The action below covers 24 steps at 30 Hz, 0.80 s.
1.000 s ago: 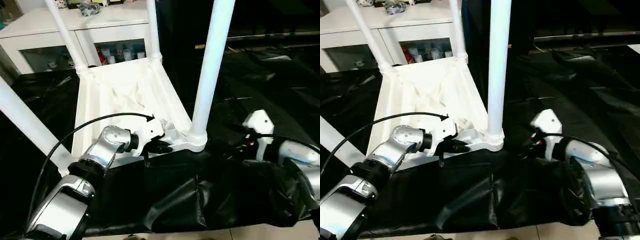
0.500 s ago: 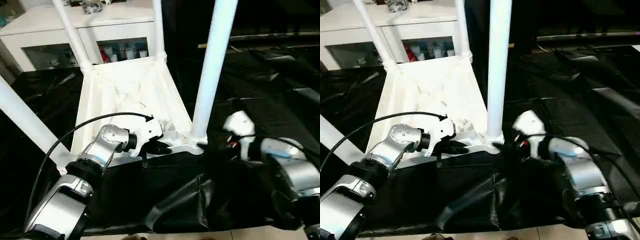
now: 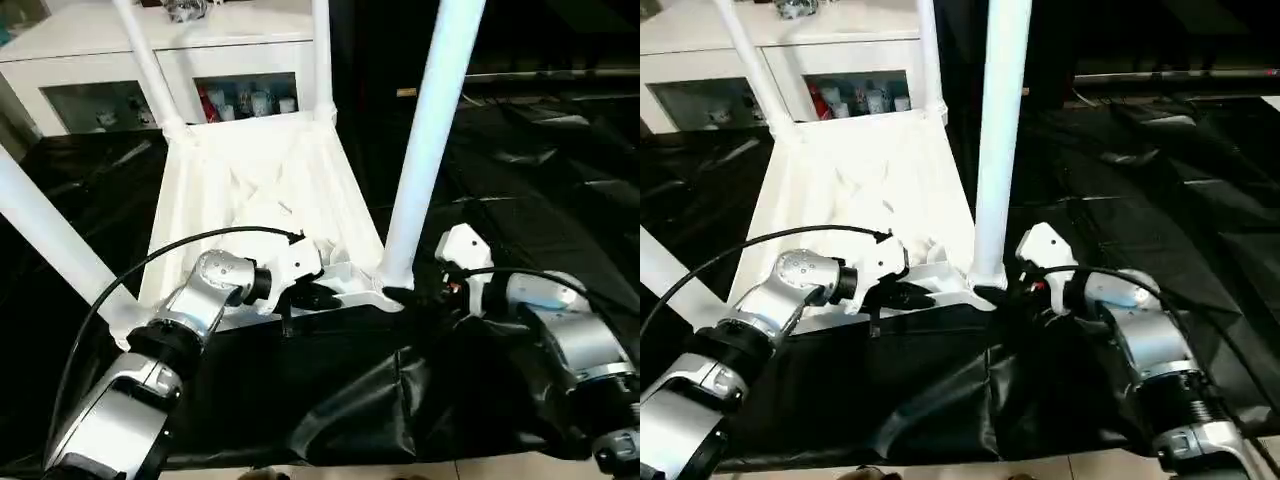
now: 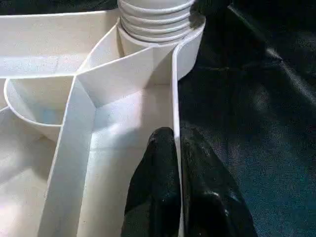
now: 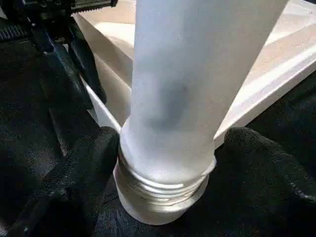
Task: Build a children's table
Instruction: Rotate leg to tighten
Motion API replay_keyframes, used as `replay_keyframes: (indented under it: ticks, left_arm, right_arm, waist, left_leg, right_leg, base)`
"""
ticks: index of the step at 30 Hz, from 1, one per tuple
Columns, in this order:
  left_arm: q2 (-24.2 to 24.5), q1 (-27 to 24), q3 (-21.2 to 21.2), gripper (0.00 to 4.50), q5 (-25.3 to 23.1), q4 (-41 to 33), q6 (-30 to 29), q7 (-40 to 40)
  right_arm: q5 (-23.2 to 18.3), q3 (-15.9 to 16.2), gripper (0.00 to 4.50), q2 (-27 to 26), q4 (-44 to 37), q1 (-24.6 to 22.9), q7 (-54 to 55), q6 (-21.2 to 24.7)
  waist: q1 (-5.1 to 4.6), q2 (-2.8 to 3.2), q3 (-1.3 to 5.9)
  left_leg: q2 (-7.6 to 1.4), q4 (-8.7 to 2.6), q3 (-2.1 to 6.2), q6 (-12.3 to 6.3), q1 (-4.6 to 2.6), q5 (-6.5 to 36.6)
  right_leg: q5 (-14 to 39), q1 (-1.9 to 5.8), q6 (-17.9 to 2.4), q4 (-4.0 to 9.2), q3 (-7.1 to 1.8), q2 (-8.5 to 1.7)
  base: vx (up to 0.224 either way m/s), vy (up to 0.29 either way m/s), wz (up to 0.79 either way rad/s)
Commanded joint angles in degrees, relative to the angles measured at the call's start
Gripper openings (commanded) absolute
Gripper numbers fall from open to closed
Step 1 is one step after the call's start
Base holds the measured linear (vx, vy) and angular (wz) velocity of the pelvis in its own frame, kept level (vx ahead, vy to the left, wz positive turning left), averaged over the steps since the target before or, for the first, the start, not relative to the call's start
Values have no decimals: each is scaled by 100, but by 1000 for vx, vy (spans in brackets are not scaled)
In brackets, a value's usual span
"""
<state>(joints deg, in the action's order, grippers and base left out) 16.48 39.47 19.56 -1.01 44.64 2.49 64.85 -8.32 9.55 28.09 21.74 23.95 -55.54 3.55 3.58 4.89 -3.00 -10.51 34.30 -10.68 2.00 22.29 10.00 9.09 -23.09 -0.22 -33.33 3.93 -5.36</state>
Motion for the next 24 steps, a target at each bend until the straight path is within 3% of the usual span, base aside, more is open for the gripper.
replay_keyframes:
  ticks: [1,8,12,13,17,18,24]
  left_arm:
    - [-24,1,27,11,-32,-144,50,136]
    - [-37,11,32,11,-38,-175,12,154]
    - [-34,9,51,11,-45,-164,-7,194]
    - [-31,4,50,0,-50,-145,-3,196]
    - [-19,1,39,0,-54,-128,-10,201]
    - [-15,-4,37,0,-57,-131,-21,207]
    - [7,-40,27,0,-56,-163,-56,235]
  right_arm:
    - [68,56,381,-32,95,107,-40,-87]
    - [153,103,381,-196,386,229,-26,-264]
    - [179,158,381,-265,484,272,-50,-328]
    - [189,173,352,-301,550,301,-53,-359]
    - [197,172,340,-352,668,359,-92,-405]
    - [199,160,314,-374,709,376,-116,-414]
    - [190,146,276,-443,810,411,-139,-473]
  waist:
    - [9,-207,453]
    - [7,-182,456]
    - [9,-197,458]
    - [11,-197,461]
    - [14,-210,453]
    - [13,-207,452]
    - [14,-211,453]
  left_leg:
    - [-221,-331,58,-711,-84,823]
    - [-222,-327,60,-682,-87,842]
    - [-224,-327,61,-689,-87,825]
    - [-229,-326,61,-692,-90,830]
    - [-226,-326,58,-693,-88,837]
    - [-226,-325,56,-683,-89,868]
    - [-233,-339,62,-631,-92,918]
  right_leg:
    - [1221,300,-1373,296,-179,-298]
    - [1160,295,-1409,290,-180,-291]
    - [1128,299,-1418,282,-179,-292]
    - [1137,292,-1428,278,-180,-294]
    - [1158,294,-1436,275,-180,-291]
    - [1211,291,-1426,278,-180,-293]
    - [1142,294,-1436,275,-182,-289]
  base:
    - [0,0,0]
    - [0,0,0]
    - [0,0,0]
    - [0,0,0]
    - [0,0,0]
    - [0,0,0]
    - [0,0,0]
